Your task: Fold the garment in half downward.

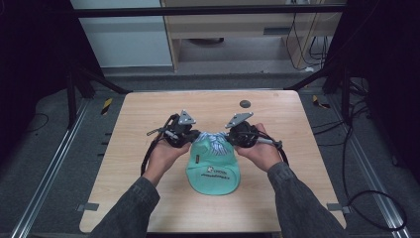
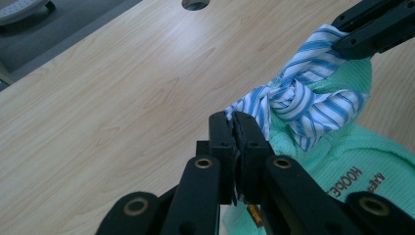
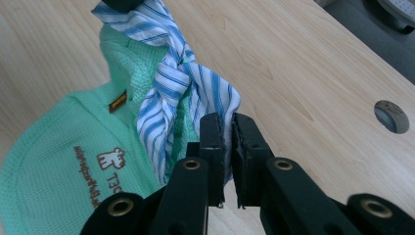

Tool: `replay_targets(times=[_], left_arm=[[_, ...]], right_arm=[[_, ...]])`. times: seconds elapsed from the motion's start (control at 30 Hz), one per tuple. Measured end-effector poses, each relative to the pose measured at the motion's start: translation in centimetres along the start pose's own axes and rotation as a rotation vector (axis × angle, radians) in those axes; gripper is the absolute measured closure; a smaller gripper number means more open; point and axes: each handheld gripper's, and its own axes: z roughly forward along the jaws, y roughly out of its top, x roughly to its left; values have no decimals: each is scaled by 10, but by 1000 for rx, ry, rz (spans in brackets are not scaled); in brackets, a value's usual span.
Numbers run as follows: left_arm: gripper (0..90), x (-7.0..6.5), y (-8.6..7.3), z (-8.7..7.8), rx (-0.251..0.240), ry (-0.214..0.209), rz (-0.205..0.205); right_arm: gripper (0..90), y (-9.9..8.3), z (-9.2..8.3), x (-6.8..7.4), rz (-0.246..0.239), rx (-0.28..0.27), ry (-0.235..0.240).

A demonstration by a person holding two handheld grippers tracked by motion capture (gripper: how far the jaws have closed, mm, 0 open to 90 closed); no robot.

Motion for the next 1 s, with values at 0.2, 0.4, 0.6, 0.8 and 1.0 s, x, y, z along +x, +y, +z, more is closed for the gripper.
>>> replay_targets(times=[0.2, 0.4, 0.6, 0.8, 1.0], left_arm=[[875, -7, -8, -1, -19, 0, -10], [875, -14, -8, -5, -36, 0, 4], [875, -20, -13, -8, -38, -16, 8], [875, -24, -18, -10, -39, -29, 9], [874, -29, -26, -11, -44, -38, 8]], right_arm=[[837, -10, 0, 10, -23, -15, 0], [836, -16, -4, 11, -14, -27, 5], [836, -21, -8, 17, -21, -26, 11], [833, -27, -8, 23, -19, -25, 15], [831, -33, -10, 30, -29, -27, 23]])
